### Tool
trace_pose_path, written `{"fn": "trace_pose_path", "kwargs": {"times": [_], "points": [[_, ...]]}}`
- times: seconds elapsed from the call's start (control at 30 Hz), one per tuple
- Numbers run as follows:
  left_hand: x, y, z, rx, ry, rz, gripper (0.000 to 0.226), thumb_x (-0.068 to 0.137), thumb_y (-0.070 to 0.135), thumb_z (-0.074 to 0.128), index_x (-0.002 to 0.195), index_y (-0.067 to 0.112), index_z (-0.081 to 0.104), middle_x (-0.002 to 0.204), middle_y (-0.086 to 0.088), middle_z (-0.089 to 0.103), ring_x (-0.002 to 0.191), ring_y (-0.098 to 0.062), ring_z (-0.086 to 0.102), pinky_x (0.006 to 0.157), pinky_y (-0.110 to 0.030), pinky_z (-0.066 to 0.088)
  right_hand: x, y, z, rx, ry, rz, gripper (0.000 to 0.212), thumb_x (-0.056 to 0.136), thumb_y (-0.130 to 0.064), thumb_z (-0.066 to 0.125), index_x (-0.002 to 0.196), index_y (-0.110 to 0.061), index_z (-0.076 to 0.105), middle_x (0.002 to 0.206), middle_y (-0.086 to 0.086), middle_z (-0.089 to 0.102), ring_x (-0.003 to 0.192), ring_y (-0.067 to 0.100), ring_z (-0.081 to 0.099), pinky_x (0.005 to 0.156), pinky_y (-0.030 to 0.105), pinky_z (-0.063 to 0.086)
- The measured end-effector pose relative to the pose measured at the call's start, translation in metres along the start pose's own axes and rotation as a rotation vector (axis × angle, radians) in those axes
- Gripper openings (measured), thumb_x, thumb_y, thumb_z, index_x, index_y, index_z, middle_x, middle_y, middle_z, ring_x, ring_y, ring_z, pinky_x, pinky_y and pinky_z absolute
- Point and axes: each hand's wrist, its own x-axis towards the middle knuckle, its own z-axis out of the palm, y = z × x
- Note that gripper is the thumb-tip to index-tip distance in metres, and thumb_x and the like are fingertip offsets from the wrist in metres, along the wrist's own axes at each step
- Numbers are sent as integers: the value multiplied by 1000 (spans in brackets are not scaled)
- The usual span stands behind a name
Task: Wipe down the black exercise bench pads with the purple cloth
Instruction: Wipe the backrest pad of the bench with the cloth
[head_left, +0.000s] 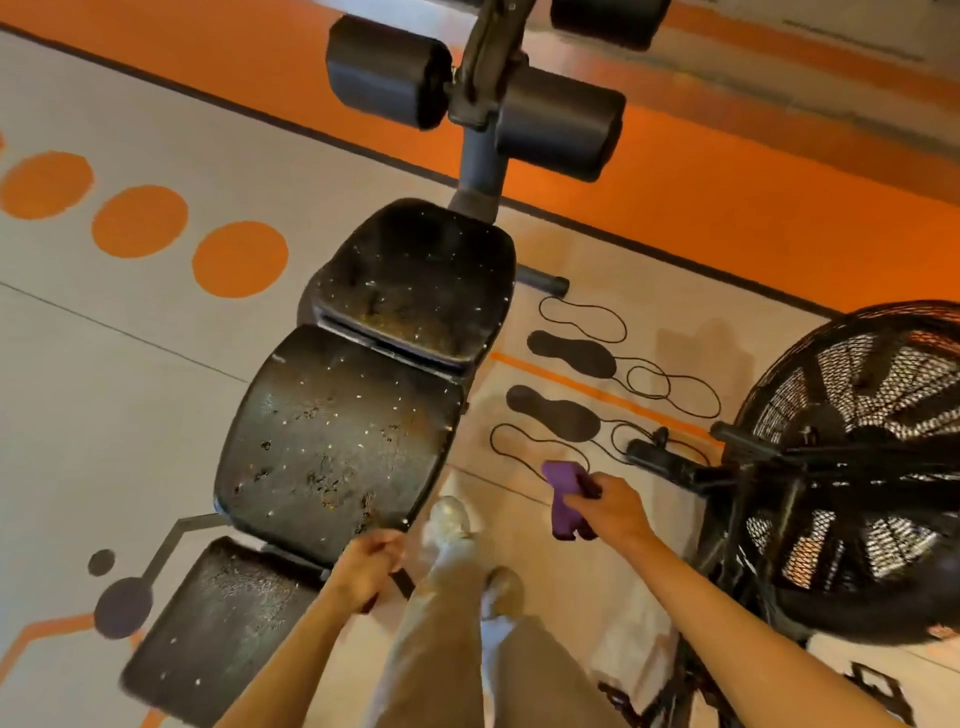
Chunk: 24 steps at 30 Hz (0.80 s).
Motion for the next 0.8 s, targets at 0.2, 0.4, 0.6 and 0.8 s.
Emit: {"fn": "trace_pose_path", "kwargs": {"times": [0.2, 0.4, 0.6, 0.8], "points": [[82, 111, -19, -88, -62, 129, 15, 97, -2, 52, 100, 6, 63, 64, 11, 71, 70, -11, 63, 71, -21, 49, 77, -71, 1, 127, 50, -27, 32, 86, -14, 68, 115, -3, 60, 110, 14, 66, 101, 29, 62, 86, 27, 50], [143, 198, -33, -36, -59, 215, 20, 98, 4, 51, 89, 15, 65, 85, -7, 65, 81, -21, 59, 73, -32, 44, 144, -133, 4, 268, 73, -56, 27, 95, -19, 56, 112, 2, 58, 105, 14, 62, 92, 22, 55, 66, 19, 45], [201, 235, -33, 44, 26, 324, 26, 99, 18, 51, 122, 14, 64, 117, -3, 65, 110, -18, 59, 92, -30, 46, 224, -174, 2, 325, 81, -98, 23, 98, -18, 51, 116, -5, 55, 104, 7, 57, 100, 20, 56, 63, 12, 43], [257, 262, -22, 59, 116, 382, 30, 99, 16, 48, 126, 17, 61, 117, -6, 66, 107, -22, 63, 92, -34, 50, 311, -201, 5, 353, 213, -129, 29, 100, -18, 46, 127, -9, 48, 122, 10, 56, 109, 19, 56, 57, 6, 42]]}}
